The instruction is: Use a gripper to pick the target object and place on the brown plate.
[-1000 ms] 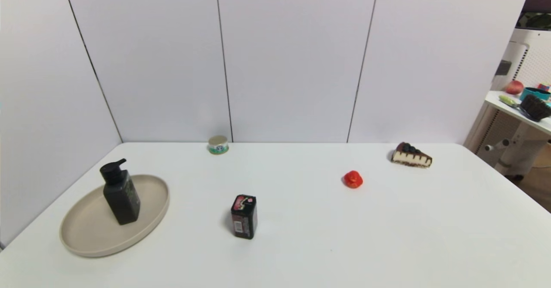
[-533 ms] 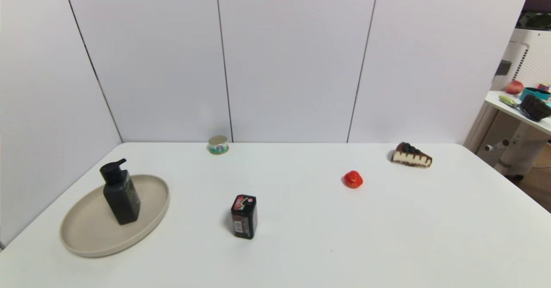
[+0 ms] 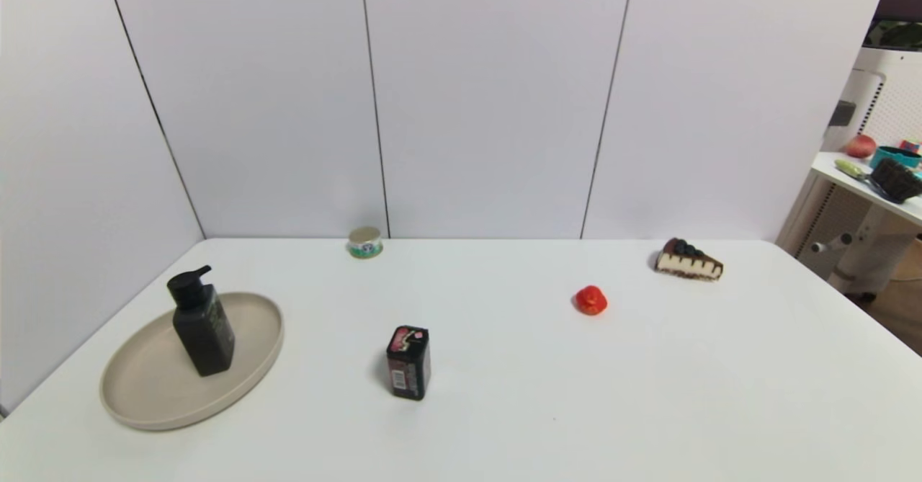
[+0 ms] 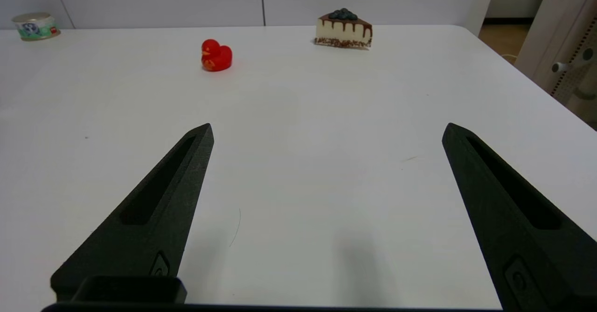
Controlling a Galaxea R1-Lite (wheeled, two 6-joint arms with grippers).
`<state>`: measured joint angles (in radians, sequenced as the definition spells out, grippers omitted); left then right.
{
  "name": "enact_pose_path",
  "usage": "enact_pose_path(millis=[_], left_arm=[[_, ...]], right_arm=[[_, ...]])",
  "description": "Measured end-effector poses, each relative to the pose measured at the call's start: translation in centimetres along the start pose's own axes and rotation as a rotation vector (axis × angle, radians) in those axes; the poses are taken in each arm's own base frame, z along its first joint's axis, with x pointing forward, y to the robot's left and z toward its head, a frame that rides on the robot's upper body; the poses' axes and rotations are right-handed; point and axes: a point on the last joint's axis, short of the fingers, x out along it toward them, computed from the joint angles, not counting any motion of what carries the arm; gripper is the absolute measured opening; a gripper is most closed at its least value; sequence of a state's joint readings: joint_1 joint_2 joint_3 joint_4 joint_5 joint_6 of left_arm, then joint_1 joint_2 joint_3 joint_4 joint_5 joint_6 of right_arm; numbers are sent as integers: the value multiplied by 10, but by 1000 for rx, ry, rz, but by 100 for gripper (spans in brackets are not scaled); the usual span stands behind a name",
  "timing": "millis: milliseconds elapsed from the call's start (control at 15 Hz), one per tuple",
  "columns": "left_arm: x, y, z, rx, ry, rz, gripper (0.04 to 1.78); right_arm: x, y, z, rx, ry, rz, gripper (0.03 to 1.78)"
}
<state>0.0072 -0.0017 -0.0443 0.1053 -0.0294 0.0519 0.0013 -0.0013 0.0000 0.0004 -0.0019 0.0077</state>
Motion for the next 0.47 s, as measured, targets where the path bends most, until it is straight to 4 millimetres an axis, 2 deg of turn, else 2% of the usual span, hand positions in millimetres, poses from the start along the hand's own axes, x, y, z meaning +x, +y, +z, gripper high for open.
enact_pose_path(millis=[467], left_arm=[[0, 0, 0, 0, 0, 0, 169]], right_arm=[[0, 0, 0, -1, 2, -1, 169]])
